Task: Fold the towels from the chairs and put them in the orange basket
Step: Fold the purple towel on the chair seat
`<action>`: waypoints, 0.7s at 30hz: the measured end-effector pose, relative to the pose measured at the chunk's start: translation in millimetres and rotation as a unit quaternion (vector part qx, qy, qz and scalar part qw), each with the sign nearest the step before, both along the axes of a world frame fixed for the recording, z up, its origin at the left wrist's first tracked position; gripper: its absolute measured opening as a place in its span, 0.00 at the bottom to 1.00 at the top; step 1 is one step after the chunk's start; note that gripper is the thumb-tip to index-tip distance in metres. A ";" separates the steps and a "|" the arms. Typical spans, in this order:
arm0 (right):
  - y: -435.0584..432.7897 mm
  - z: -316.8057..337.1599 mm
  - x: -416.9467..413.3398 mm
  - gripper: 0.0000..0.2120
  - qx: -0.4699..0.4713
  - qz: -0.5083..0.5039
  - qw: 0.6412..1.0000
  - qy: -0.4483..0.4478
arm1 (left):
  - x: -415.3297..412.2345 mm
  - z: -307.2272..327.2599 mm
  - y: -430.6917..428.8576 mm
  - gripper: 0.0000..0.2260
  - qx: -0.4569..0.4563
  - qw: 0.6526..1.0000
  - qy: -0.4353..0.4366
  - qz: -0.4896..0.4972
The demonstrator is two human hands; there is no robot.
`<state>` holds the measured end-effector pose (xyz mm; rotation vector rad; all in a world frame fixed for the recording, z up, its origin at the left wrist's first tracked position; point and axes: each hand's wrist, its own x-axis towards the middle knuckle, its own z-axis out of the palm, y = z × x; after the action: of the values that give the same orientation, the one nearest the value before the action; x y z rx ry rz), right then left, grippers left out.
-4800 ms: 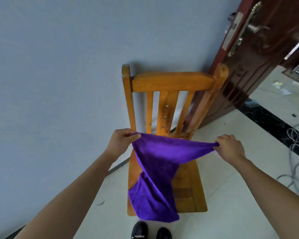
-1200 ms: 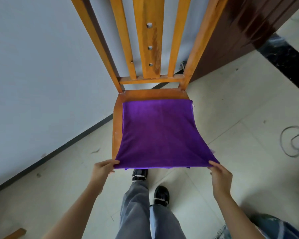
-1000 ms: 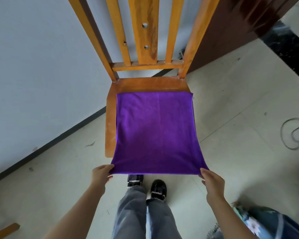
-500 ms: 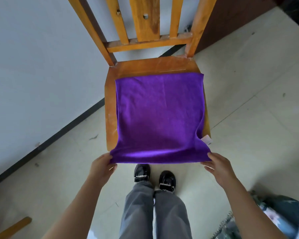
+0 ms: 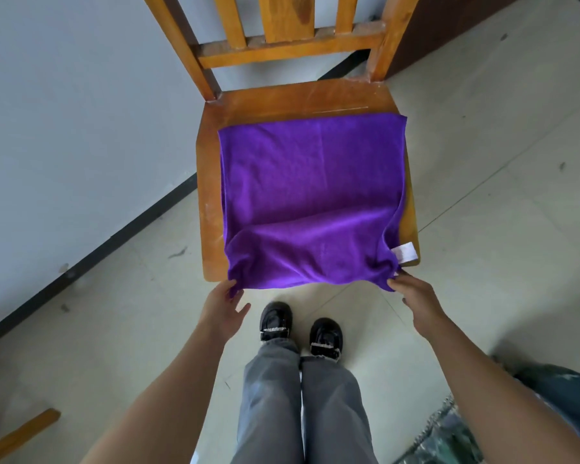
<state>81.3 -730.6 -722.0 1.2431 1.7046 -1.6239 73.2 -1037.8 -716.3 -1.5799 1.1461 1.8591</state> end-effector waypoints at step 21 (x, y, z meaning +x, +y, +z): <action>9.6 33.7 23.5 0.10 -0.107 -0.199 0.974 -0.021 | 28.3 23.6 -17.0 0.10 0.048 0.996 0.016 0.071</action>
<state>104.7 -721.0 -688.2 1.5652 1.2678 -1.9312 101.5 -1054.8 -692.7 -1.6204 0.9634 2.0045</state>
